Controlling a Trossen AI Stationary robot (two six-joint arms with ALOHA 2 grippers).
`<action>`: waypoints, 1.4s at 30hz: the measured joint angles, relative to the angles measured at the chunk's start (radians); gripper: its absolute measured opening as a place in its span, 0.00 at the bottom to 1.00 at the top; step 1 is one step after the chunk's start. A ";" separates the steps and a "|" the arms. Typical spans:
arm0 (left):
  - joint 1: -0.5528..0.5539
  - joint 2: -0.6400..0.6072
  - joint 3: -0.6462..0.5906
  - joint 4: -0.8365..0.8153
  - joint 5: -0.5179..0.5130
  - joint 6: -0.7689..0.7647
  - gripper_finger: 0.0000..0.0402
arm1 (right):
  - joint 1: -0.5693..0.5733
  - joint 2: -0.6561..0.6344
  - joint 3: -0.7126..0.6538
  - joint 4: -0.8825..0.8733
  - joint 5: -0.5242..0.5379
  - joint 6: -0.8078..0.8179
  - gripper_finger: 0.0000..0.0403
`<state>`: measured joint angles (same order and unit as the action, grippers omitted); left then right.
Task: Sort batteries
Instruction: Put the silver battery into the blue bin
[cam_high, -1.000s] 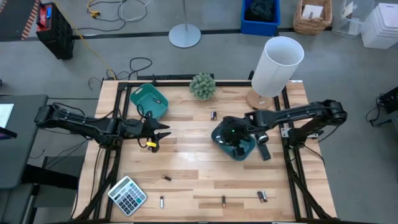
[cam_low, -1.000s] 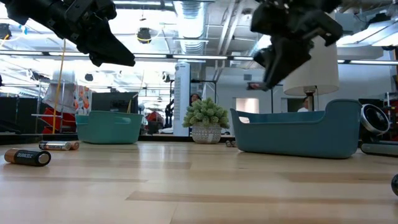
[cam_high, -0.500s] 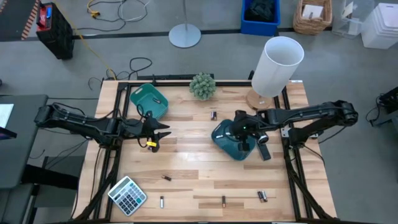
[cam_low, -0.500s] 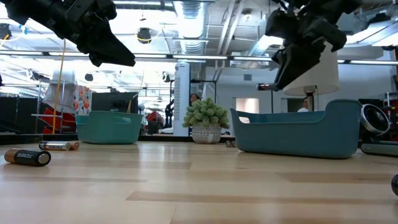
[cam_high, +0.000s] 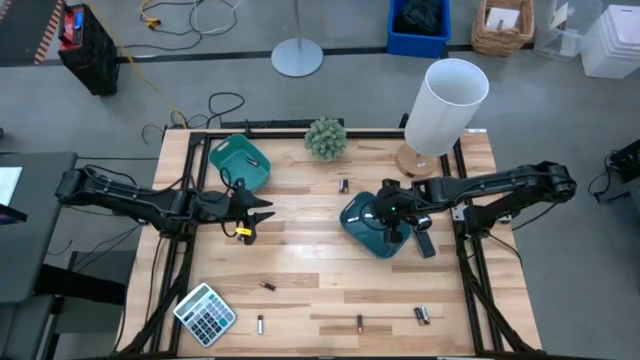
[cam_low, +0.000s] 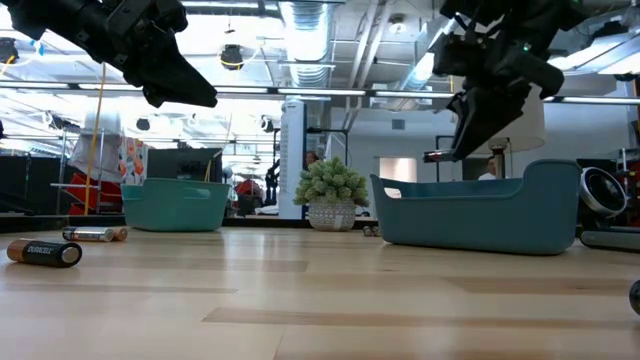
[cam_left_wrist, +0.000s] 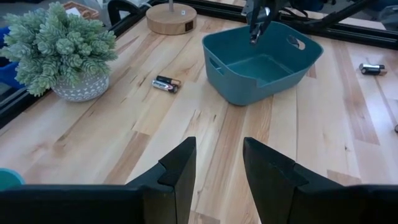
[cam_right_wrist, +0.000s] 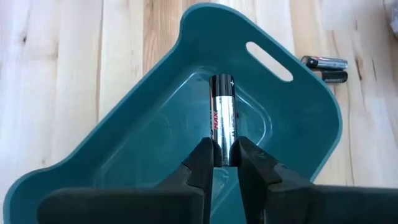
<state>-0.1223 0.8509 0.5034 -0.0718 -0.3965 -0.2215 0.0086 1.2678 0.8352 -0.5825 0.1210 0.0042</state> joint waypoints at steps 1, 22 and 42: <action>0.000 0.000 0.000 -0.001 0.000 0.000 0.32 | 0.000 0.000 0.000 0.000 0.008 0.000 0.18; 0.000 0.000 0.000 -0.016 0.000 -0.004 0.32 | 0.000 0.000 0.000 0.000 0.065 0.033 0.38; -0.084 0.122 0.000 -0.098 0.080 -0.080 0.32 | 0.286 0.000 0.000 0.648 0.065 -0.094 0.35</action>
<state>-0.2064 0.9728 0.5037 -0.1695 -0.3168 -0.3012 0.2949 1.2682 0.8356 0.0653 0.1860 -0.0894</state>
